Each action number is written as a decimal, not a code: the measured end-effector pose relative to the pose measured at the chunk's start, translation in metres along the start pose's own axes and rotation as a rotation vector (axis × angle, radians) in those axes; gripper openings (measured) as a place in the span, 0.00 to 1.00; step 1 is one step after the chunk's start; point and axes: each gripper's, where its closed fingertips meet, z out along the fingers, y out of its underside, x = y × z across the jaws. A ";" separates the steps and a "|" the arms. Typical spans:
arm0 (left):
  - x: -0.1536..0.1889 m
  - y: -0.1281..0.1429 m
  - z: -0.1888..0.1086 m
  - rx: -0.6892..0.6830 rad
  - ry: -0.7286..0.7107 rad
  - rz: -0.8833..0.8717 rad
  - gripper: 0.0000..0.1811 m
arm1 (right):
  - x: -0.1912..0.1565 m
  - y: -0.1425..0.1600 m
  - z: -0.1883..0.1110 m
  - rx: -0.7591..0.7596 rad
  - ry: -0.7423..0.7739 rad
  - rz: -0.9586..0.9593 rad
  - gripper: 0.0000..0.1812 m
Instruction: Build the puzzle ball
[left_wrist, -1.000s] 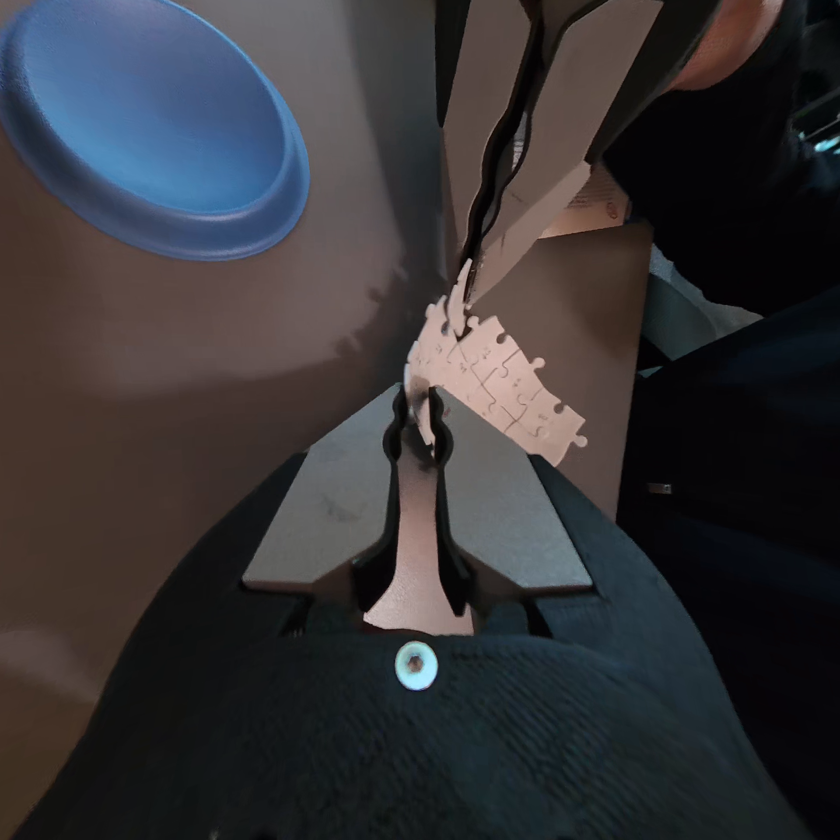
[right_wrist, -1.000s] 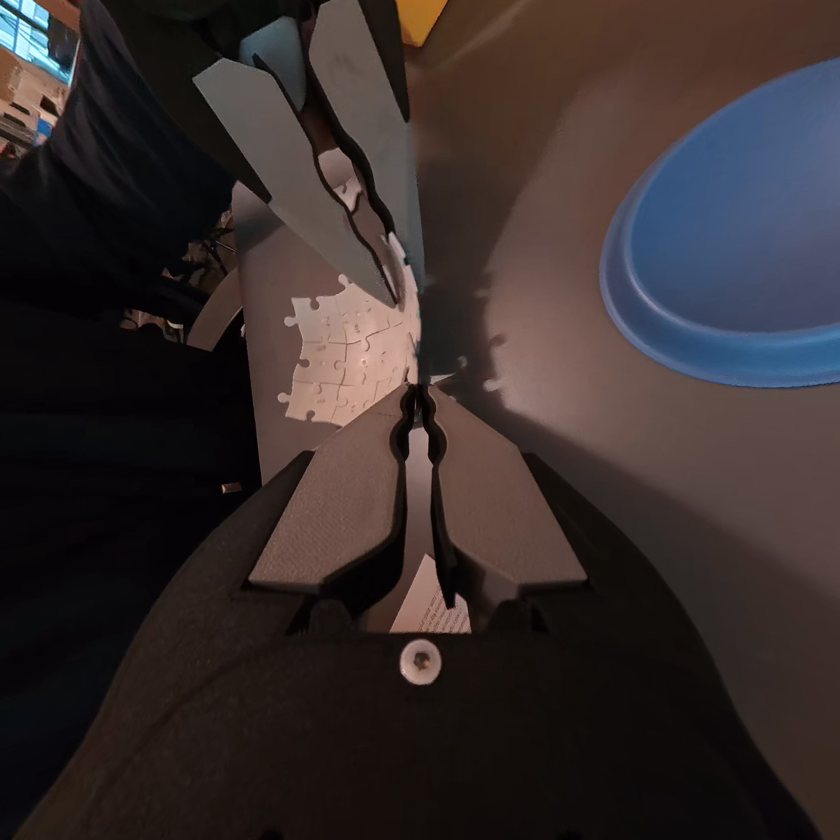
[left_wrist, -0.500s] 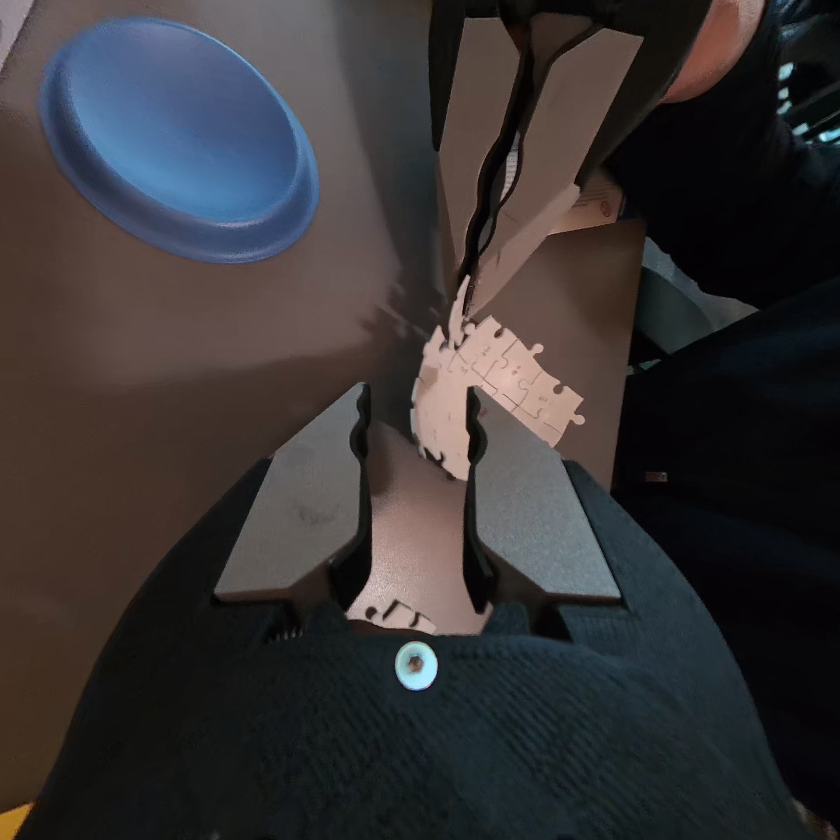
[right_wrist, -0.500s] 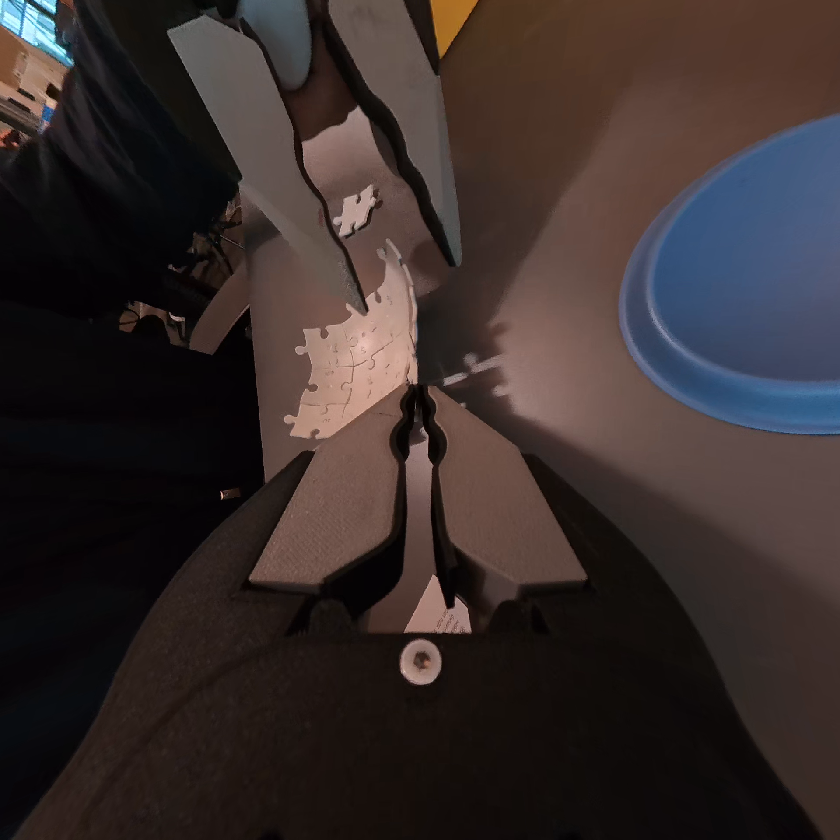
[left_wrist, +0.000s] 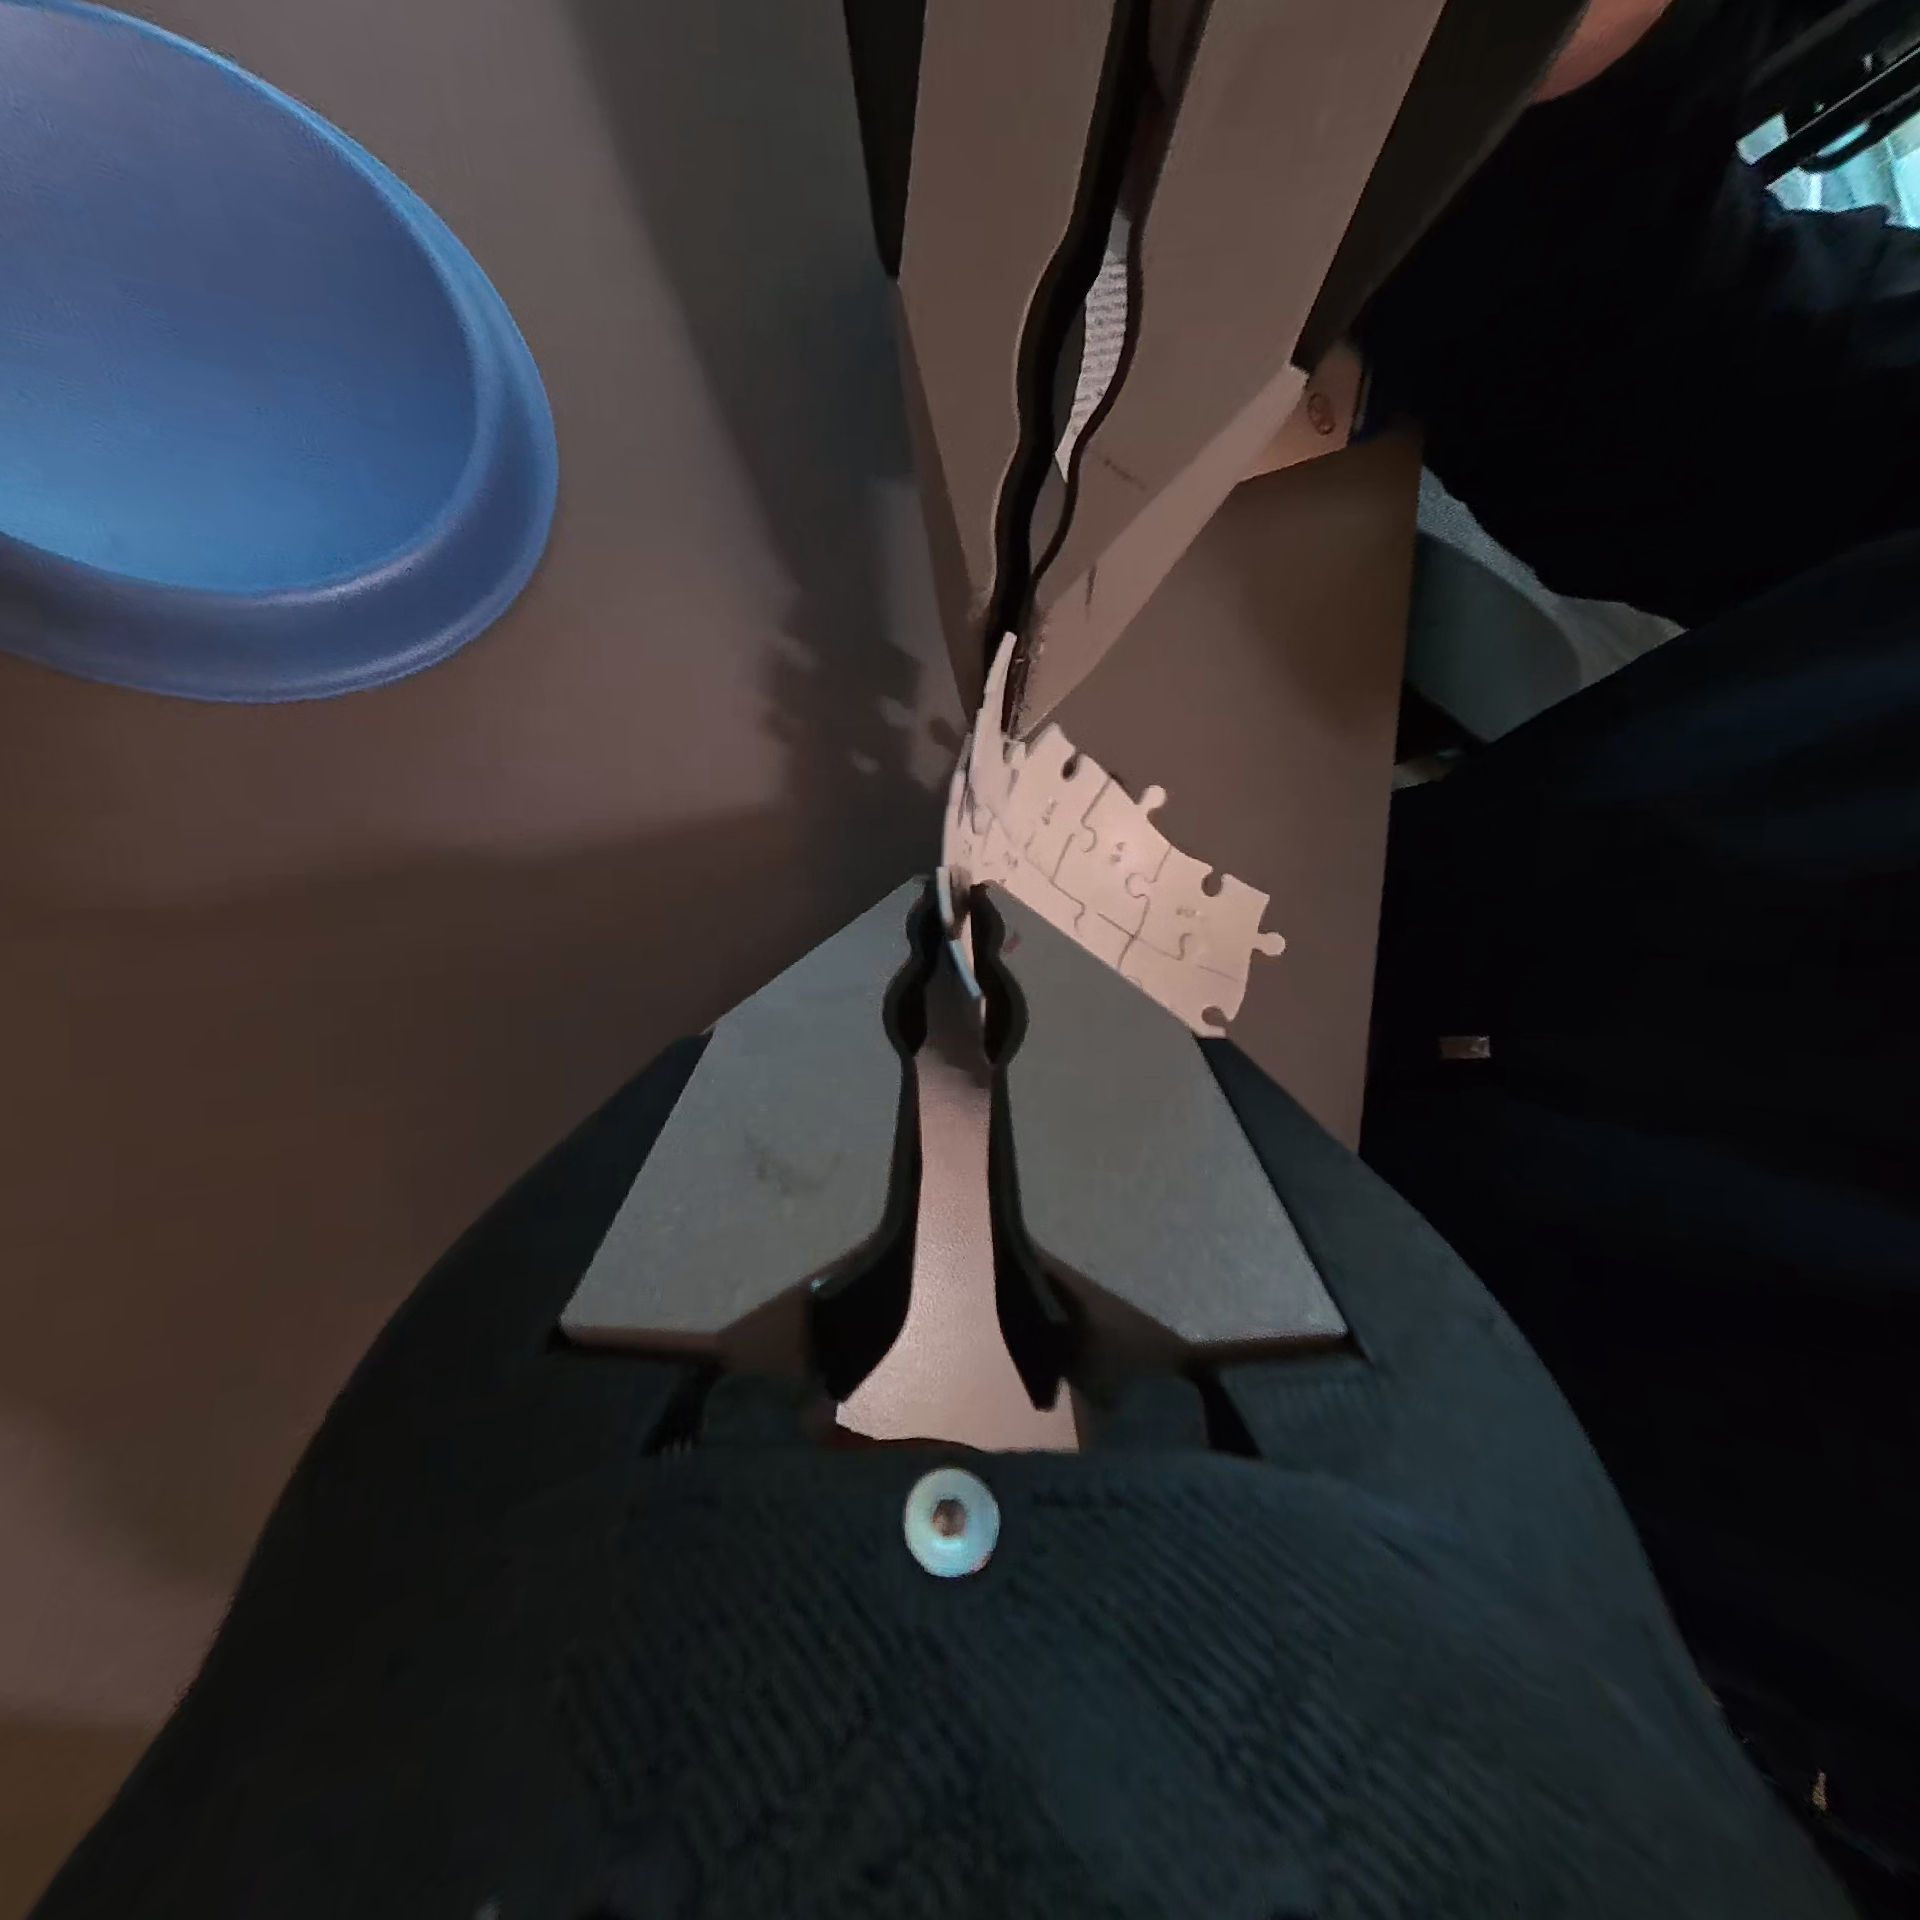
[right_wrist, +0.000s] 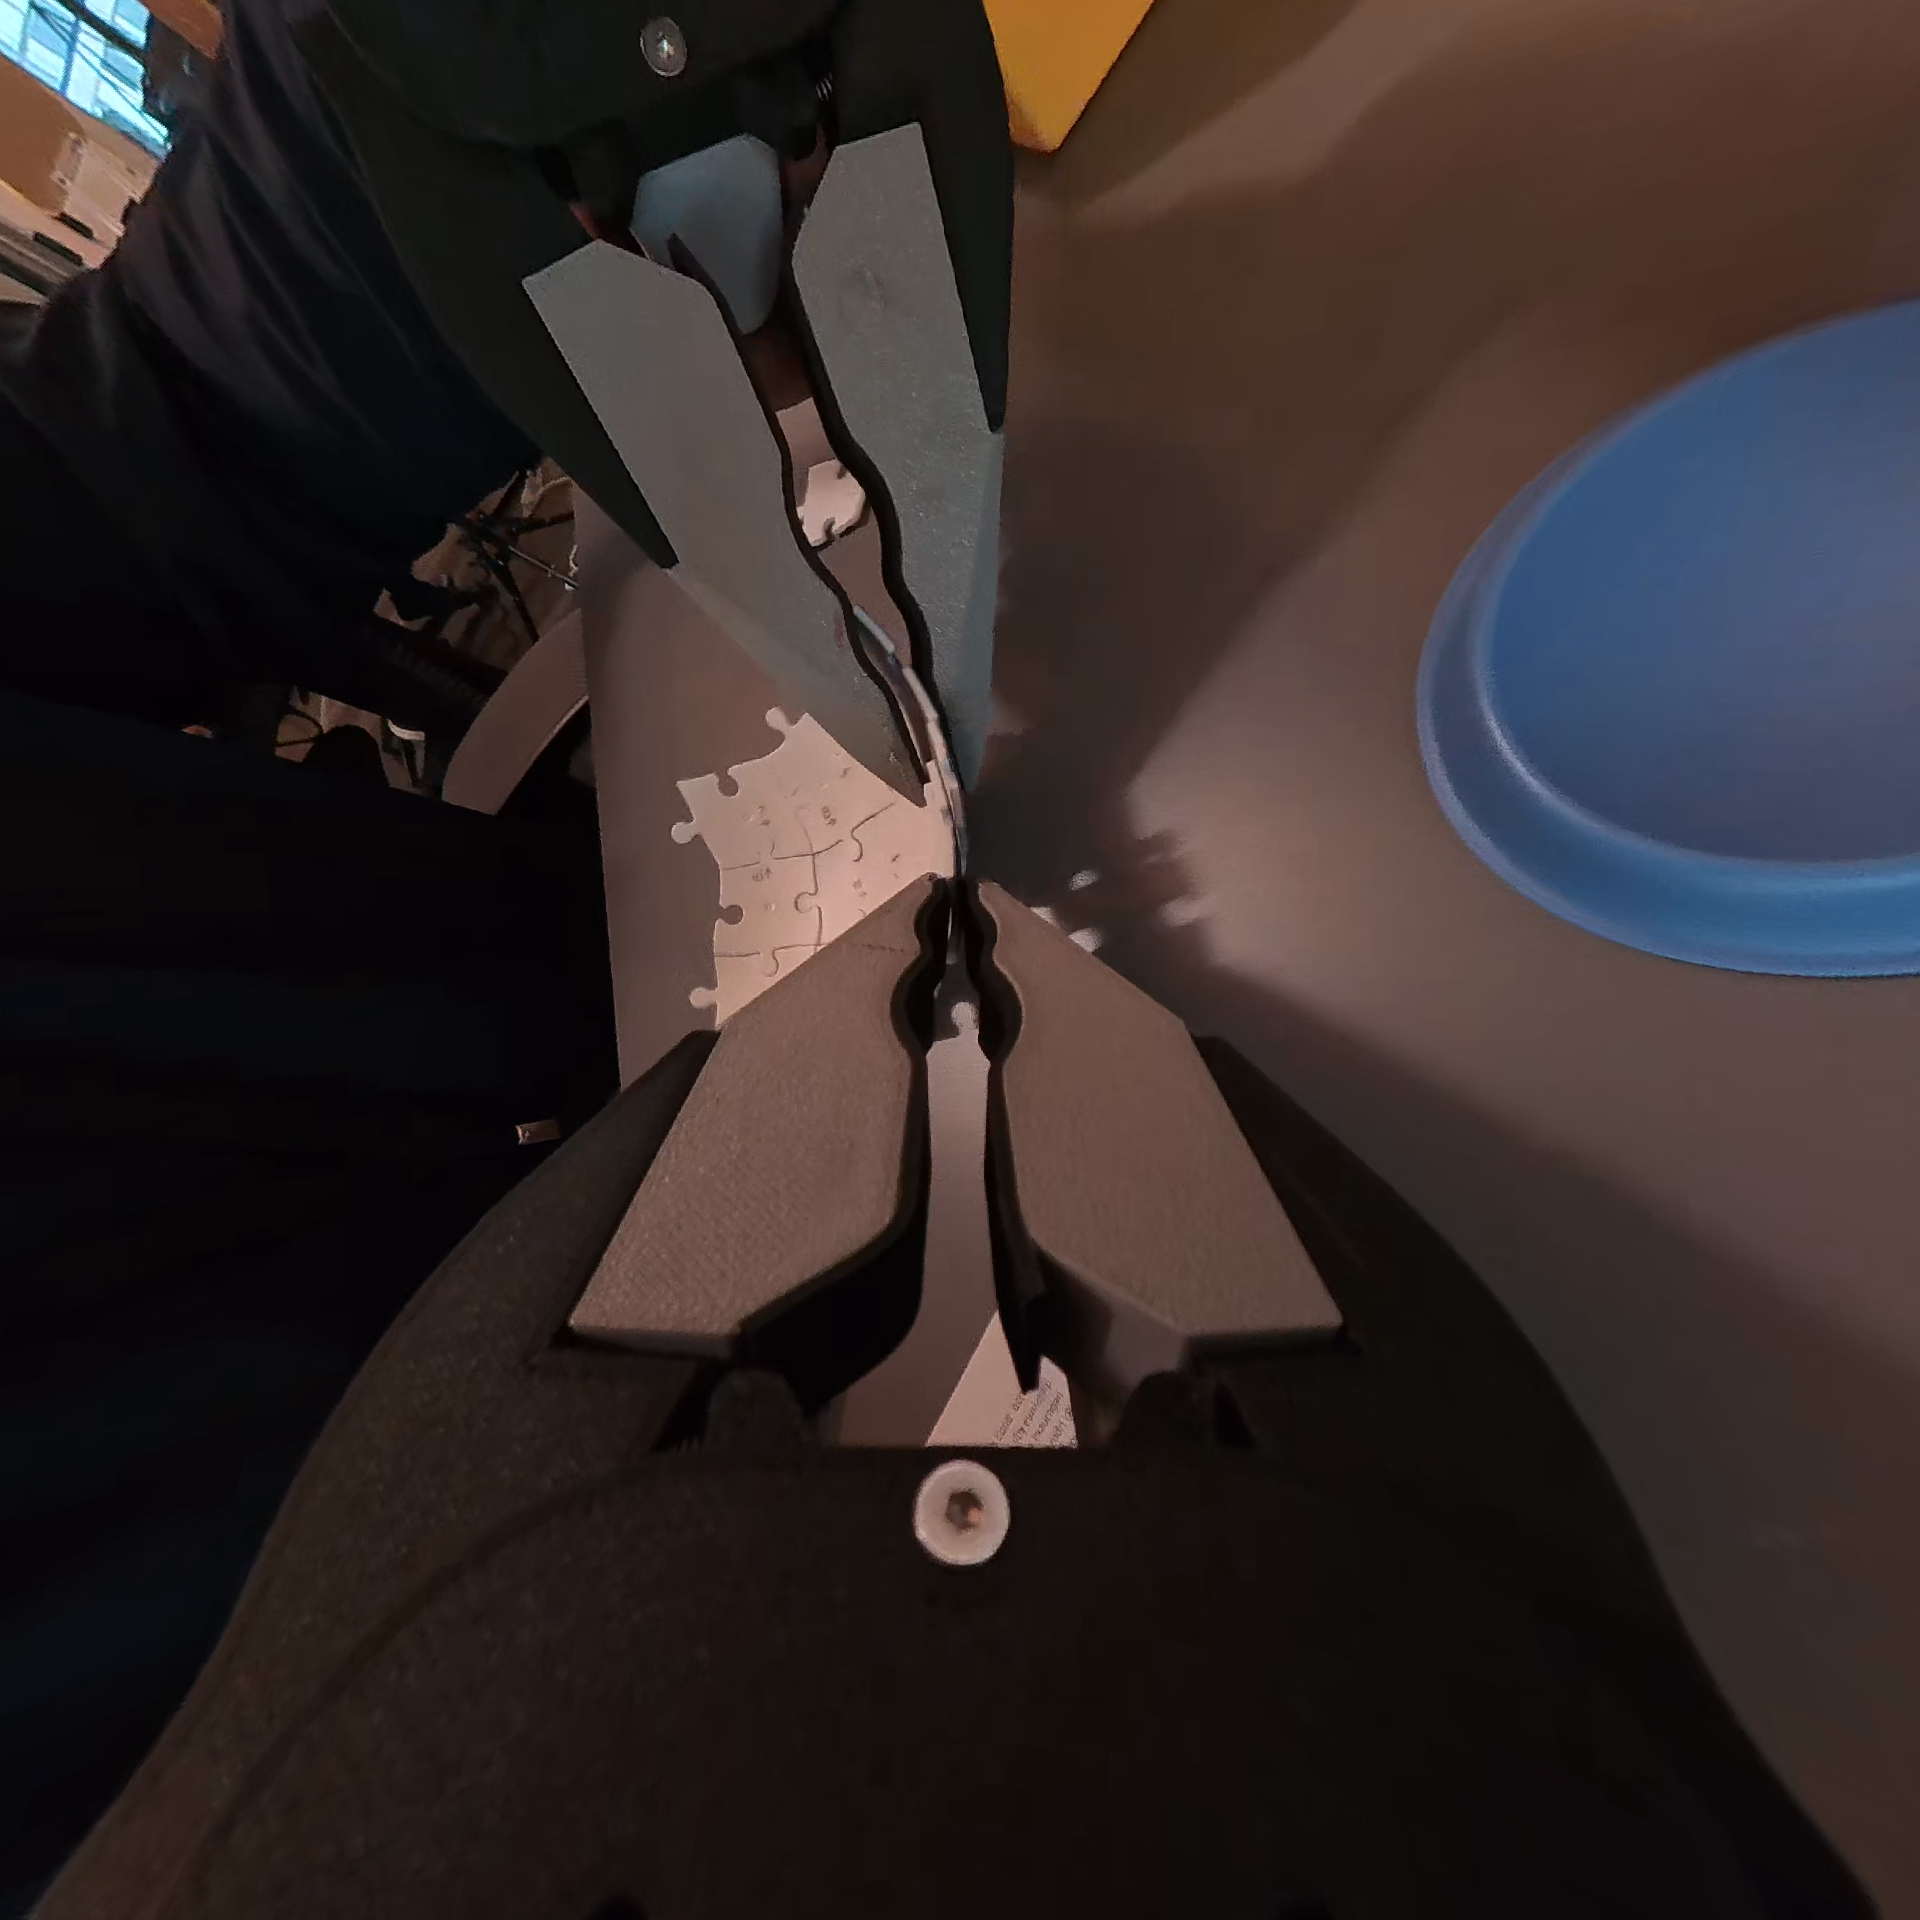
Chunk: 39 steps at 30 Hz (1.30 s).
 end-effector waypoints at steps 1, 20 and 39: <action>0.001 0.001 -0.001 0.005 -0.004 -0.001 0.01 | -0.001 0.000 0.000 -0.001 0.000 -0.002 0.00; -0.001 0.017 -0.022 0.250 -0.168 -0.117 0.01 | -0.017 0.000 0.016 0.000 -0.066 0.031 0.00; 0.007 0.030 -0.014 0.152 -0.011 -0.194 0.11 | -0.017 -0.004 0.024 -0.026 -0.023 -0.022 0.00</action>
